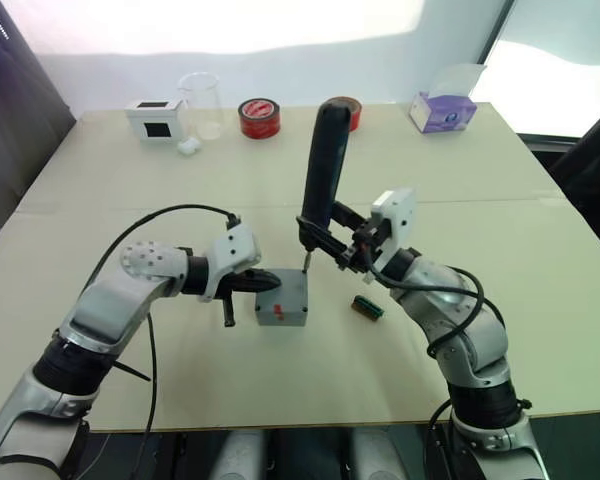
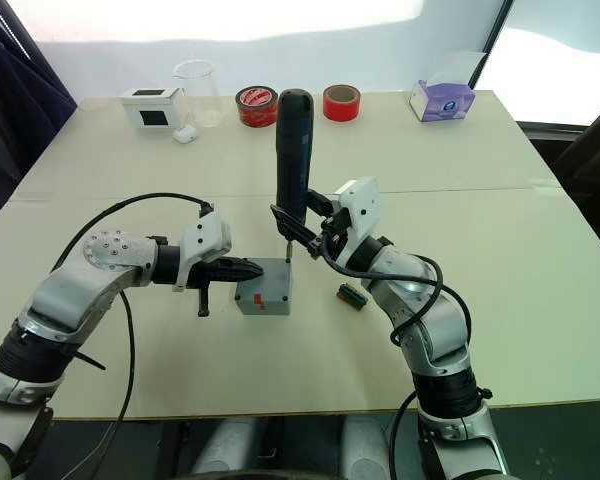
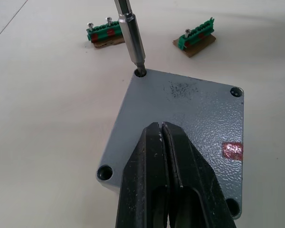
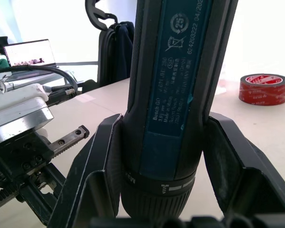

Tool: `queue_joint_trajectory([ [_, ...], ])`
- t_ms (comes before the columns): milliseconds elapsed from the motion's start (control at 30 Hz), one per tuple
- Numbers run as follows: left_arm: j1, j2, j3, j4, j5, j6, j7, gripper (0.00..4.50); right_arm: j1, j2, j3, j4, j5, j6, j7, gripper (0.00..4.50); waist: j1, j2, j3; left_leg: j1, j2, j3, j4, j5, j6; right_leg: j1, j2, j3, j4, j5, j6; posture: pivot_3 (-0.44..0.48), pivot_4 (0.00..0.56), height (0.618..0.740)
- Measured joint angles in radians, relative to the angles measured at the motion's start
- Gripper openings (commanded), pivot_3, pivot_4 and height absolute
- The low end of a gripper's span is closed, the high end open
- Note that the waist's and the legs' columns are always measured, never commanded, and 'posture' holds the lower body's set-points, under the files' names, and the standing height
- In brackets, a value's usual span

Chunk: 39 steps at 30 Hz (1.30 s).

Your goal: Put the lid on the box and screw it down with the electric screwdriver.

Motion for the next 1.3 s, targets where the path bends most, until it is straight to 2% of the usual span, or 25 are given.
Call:
queue_joint_trajectory([
  [233,0.024,0.000,0.000,-0.021,0.010,0.019,0.019,0.00,0.003,0.014,0.075,0.012,-0.085,-0.019,-0.044,1.87,0.000,-0.003,-0.006,0.015,0.000,0.000,-0.002,-0.002,0.003,0.013,0.000,0.000,-0.002,-0.004,-0.003,0.000,0.150,0.740],
  [633,0.044,-0.001,0.000,-0.047,0.010,0.060,0.043,0.00,0.022,0.024,0.095,0.026,-0.117,-0.029,-0.073,1.87,0.001,-0.006,-0.020,0.019,0.000,-0.001,-0.004,-0.003,0.004,0.017,0.000,0.000,-0.005,-0.005,-0.003,0.000,0.150,0.740],
  [767,0.062,-0.002,0.000,-0.048,0.010,0.060,0.051,0.00,0.055,0.023,0.092,0.030,-0.117,-0.063,-0.070,1.87,0.002,-0.006,-0.023,0.033,0.001,-0.002,-0.011,-0.004,0.005,0.028,0.000,-0.001,-0.014,-0.005,-0.003,0.000,0.150,0.740],
  [1300,0.075,-0.003,0.000,-0.047,0.010,0.059,0.054,0.00,0.079,0.014,0.091,0.030,-0.123,-0.088,-0.055,1.87,0.002,-0.006,-0.036,0.034,0.001,-0.002,-0.017,-0.004,0.004,0.027,-0.001,0.000,-0.017,-0.005,-0.003,0.000,0.150,0.740],
])
